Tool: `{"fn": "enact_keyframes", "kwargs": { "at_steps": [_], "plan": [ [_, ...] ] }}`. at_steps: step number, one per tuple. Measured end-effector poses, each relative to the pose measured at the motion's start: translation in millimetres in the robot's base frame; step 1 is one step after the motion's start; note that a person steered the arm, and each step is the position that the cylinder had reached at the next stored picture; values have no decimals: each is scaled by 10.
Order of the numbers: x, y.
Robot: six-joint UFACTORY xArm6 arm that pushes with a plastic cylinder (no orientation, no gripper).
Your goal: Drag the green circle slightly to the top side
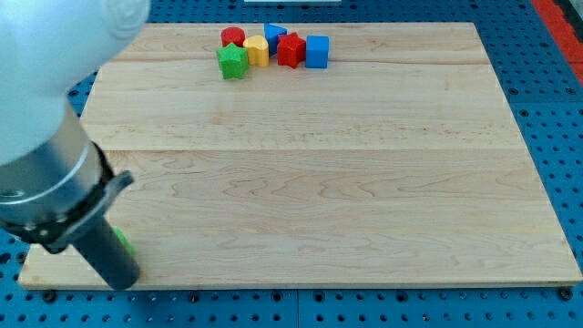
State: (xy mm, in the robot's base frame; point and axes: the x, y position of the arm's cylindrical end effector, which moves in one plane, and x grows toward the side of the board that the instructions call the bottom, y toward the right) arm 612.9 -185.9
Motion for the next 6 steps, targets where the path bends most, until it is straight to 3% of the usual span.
{"fn": "enact_keyframes", "kwargs": {
  "at_steps": [2, 4, 6],
  "plan": [
    [-432, -311],
    [-607, -311],
    [-567, 186]
  ]
}}
